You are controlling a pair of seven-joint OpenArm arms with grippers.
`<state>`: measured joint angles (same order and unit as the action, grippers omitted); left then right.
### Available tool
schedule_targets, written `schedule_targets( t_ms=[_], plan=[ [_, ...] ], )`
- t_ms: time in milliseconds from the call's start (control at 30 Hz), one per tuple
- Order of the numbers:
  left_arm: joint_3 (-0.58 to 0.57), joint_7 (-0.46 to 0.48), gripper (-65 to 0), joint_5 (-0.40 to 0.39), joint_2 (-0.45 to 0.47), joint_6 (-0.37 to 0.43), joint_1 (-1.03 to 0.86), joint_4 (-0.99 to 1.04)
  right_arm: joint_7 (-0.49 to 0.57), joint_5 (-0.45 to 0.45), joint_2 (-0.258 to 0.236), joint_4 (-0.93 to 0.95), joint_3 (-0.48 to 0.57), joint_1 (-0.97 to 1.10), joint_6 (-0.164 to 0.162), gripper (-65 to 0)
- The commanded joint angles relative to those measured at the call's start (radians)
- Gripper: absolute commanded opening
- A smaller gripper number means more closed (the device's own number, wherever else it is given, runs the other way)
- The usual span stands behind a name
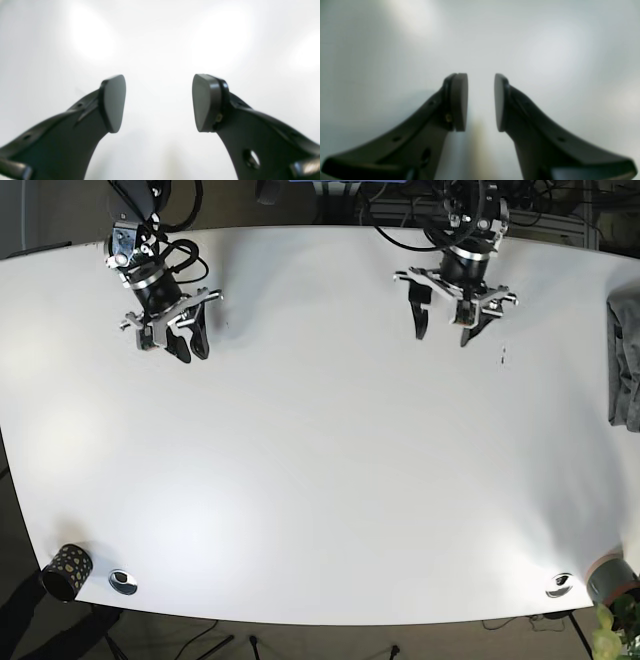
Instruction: Fold the T-shirt properly
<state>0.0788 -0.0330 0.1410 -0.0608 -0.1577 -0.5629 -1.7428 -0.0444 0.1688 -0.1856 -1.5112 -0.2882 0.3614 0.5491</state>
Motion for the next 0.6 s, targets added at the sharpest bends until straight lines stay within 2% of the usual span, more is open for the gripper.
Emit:
schedule_targets(
  t_ms=[0, 233, 433, 567],
  plan=[
    [-0.003, 0.028, -26.7, -0.008, -0.003, 0.007, -0.041, -0.023, 0.033, 0.058, -0.015, -0.044, -0.006, 0.052, 0.013, -48.5],
    [-0.004, 0.028, -26.7, -0.022, -0.003, 0.007, -0.159, -0.046, 0.033, 0.087, -0.015, -0.136, -0.006, 0.222, 0.016, -48.5],
    [-0.007, 0.028, -26.7, -0.128, -0.001, 0.004, -0.282, -0.128, 0.033, 0.087, -0.015, -0.22, -0.019, 0.362, 0.018, -48.5],
    [-0.023, 0.028, -26.7, -0.14, -0.006, 0.004, -0.374, -0.165, 0.033, 0.087, -0.013, -0.266, -0.058, 0.443, 0.019, -48.5]
  ],
)
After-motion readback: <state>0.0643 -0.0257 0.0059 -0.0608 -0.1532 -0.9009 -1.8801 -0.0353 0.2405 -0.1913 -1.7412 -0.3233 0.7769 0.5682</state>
